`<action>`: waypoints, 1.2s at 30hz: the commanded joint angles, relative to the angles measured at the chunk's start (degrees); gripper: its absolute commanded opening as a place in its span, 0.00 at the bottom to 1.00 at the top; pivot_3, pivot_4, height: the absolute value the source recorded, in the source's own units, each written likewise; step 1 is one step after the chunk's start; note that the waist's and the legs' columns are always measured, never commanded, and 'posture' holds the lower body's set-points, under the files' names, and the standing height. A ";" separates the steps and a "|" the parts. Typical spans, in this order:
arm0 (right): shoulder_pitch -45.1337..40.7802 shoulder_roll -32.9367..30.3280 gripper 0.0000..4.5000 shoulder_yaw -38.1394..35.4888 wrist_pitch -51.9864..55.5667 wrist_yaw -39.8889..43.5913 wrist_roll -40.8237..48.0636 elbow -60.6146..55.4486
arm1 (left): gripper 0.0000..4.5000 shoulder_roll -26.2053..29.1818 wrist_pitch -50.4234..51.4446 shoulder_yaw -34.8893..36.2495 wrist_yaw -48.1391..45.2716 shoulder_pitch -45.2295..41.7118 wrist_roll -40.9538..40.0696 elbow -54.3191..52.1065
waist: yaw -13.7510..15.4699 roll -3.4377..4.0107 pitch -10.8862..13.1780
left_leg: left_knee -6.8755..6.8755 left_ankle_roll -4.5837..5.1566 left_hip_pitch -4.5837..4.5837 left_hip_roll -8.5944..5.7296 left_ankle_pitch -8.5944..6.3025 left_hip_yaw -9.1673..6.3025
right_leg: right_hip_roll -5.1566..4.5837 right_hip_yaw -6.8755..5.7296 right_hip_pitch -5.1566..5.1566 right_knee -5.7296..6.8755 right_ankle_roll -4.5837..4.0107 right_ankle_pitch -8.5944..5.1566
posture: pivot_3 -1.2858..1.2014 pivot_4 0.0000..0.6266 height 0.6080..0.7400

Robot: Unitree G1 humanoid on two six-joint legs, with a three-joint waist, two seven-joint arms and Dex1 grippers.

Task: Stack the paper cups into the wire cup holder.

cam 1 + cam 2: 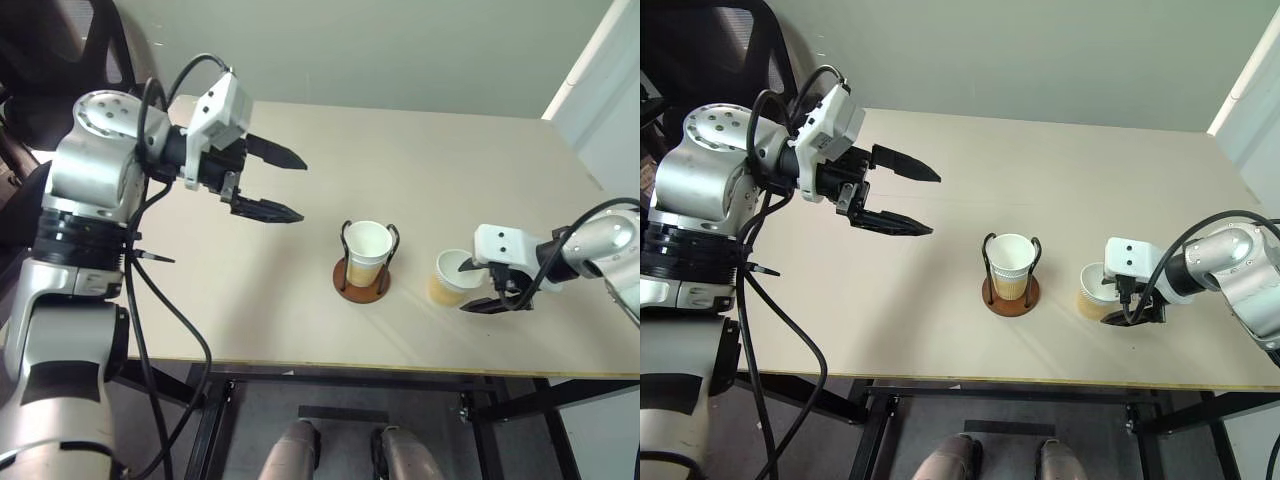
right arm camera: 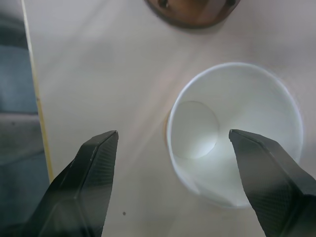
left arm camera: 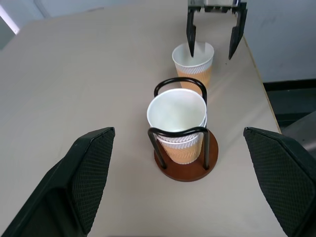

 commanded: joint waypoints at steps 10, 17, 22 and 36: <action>-4.95 3.97 0.09 1.02 -3.33 6.04 -6.67 3.18 | 1.00 2.07 -4.54 3.08 -1.87 0.74 1.16 0.24 | -0.06 0.00 0.00 | -0.06 0.00 -0.01 0.00 0.01 -0.01 | 0.00 -0.03 -0.02 -0.04 -0.11 0.04 | 0.52 0.24 1.00; -11.52 2.06 0.00 -3.69 0.84 10.13 -3.51 0.89 | 1.00 3.45 -7.20 2.48 -2.61 0.30 2.80 4.22 | -0.11 0.00 0.00 | -0.42 -0.15 0.02 0.00 0.10 -0.01 | 0.00 -0.02 -0.16 -0.04 -0.32 0.00 | 0.52 0.24 1.00; -26.29 2.71 0.00 -6.20 3.43 12.42 -2.23 1.80 | 1.00 4.03 -9.62 1.71 -2.63 0.42 3.51 5.97 | -0.28 0.02 0.01 | -0.82 -0.32 0.00 0.02 0.23 -0.01 | 0.00 -0.03 -0.43 -0.01 -0.59 -0.09 | 0.52 0.24 1.00; -37.83 14.66 0.00 3.80 0.16 18.00 -4.41 0.87 | 1.00 5.58 -12.23 -3.68 -2.63 -0.97 2.02 8.06 | -0.56 0.01 0.00 | -1.48 -0.62 0.02 0.09 0.40 -0.12 | -0.01 -0.21 -0.67 -0.04 -0.80 -0.22 | 0.52 0.24 1.00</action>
